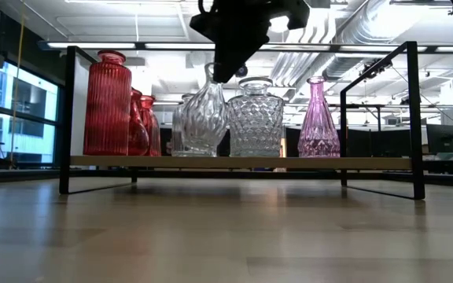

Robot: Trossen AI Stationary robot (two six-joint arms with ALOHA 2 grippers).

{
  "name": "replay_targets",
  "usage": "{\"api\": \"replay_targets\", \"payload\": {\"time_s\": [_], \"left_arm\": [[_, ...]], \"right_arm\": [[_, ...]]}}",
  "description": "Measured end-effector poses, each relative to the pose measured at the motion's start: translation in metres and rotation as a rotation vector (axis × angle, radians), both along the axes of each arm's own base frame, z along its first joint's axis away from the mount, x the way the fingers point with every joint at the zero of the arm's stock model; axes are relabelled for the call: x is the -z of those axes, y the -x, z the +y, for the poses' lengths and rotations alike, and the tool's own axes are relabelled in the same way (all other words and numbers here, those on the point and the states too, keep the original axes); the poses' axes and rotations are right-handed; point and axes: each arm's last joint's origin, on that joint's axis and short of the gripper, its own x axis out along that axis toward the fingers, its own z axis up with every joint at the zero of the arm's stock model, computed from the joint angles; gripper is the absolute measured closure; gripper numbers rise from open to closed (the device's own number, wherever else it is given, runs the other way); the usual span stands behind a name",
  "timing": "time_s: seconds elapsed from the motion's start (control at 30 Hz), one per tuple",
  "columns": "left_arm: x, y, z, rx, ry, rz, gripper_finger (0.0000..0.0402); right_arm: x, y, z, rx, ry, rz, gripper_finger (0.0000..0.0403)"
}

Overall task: Sort vases onto shelf
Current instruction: Put the transparent vase aligned with the other transparent vase on the shelf

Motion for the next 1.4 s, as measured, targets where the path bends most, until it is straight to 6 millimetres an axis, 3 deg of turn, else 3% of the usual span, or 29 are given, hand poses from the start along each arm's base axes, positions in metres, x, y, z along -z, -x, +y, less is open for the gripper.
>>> {"api": "replay_targets", "payload": {"time_s": [0.5, 1.4], "left_arm": [[0.000, 0.000, 0.001, -0.016, -0.008, -0.004, 0.0254], [0.000, 0.000, 0.000, -0.008, -0.024, -0.004, 0.0254]], "right_arm": [[-0.002, -0.003, 0.002, -0.061, -0.006, -0.033, 0.0352], [0.003, -0.011, 0.003, -0.046, -0.016, -0.083, 0.0350]]}}
